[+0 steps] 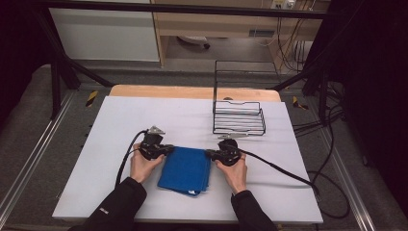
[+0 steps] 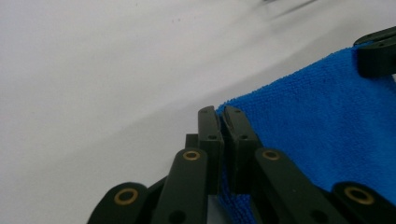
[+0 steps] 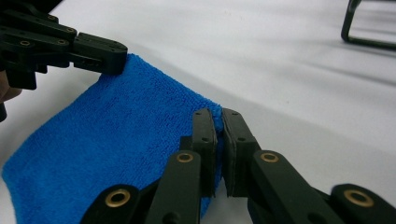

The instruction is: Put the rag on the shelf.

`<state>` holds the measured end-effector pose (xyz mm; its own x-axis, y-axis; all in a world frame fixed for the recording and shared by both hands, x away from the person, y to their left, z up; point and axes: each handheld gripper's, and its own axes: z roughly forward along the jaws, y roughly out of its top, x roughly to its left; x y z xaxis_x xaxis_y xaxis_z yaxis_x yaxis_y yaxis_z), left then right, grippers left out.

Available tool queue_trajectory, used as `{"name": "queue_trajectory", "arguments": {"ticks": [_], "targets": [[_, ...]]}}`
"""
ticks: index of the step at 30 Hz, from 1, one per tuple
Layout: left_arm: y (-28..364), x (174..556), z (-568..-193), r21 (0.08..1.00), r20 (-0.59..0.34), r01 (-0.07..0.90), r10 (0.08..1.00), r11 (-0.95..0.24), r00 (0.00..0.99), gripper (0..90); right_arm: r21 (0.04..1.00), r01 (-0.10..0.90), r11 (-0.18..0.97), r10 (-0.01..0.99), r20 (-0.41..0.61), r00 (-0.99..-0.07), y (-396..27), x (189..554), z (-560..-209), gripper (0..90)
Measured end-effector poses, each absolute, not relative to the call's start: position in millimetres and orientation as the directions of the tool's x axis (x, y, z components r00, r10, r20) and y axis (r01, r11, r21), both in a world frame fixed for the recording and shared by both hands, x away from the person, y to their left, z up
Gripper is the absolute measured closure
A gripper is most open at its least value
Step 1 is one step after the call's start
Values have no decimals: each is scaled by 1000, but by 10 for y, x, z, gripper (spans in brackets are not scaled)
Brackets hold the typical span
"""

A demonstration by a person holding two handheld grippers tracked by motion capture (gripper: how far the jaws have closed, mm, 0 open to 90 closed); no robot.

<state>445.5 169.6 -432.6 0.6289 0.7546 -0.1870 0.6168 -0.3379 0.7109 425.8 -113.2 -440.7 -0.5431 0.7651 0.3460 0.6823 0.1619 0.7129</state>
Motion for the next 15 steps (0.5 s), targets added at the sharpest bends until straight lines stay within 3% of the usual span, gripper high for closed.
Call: {"name": "queue_trajectory", "arguments": {"ticks": [15], "targets": [[1890,4211,-4001,798,-174,535,744,-277,645,862,806,562,186,732,268,-627,-1070,4156,-4137,854]]}}
